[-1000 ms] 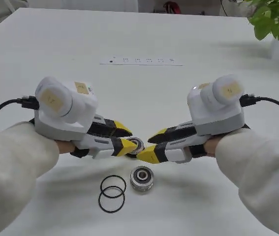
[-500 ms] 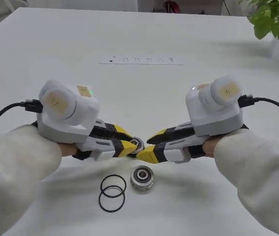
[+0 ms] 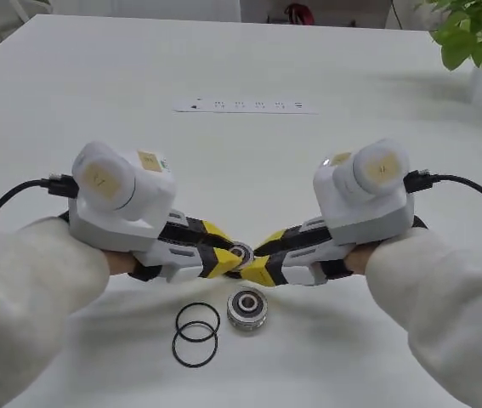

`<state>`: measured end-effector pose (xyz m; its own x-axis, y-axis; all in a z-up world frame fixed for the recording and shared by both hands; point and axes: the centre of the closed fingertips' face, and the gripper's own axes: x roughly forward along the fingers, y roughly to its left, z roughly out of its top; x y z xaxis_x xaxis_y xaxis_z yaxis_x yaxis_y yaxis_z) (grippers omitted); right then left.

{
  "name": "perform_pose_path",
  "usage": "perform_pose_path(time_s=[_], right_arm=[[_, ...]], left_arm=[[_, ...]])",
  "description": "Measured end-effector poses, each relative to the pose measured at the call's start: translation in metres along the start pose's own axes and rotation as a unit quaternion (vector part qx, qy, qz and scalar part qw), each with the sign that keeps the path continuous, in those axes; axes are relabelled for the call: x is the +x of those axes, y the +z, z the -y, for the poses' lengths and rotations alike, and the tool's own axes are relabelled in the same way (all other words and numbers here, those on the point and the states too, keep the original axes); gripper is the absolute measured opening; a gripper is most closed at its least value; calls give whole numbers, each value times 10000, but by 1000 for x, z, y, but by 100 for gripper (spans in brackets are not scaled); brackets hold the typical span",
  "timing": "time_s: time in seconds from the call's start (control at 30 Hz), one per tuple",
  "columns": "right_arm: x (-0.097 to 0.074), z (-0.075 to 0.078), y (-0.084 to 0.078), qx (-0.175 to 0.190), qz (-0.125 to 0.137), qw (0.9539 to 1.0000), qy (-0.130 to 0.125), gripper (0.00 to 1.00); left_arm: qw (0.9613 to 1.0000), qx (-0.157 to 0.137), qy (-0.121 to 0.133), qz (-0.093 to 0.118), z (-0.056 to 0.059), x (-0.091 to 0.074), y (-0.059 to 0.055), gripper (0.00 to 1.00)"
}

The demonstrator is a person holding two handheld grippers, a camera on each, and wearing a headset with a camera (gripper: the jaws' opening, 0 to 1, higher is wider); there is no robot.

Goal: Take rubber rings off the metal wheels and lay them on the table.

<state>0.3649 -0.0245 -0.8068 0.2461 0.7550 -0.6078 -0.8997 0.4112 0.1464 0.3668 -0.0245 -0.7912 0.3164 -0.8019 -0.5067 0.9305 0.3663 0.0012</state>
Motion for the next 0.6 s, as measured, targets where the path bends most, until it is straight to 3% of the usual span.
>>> perform_pose_path(time_s=[0.6], right_arm=[[-2,5,-6,-312,-214,9992,-125,2]], left_arm=[[10000,-22,46,15,-1,0,0,14]])
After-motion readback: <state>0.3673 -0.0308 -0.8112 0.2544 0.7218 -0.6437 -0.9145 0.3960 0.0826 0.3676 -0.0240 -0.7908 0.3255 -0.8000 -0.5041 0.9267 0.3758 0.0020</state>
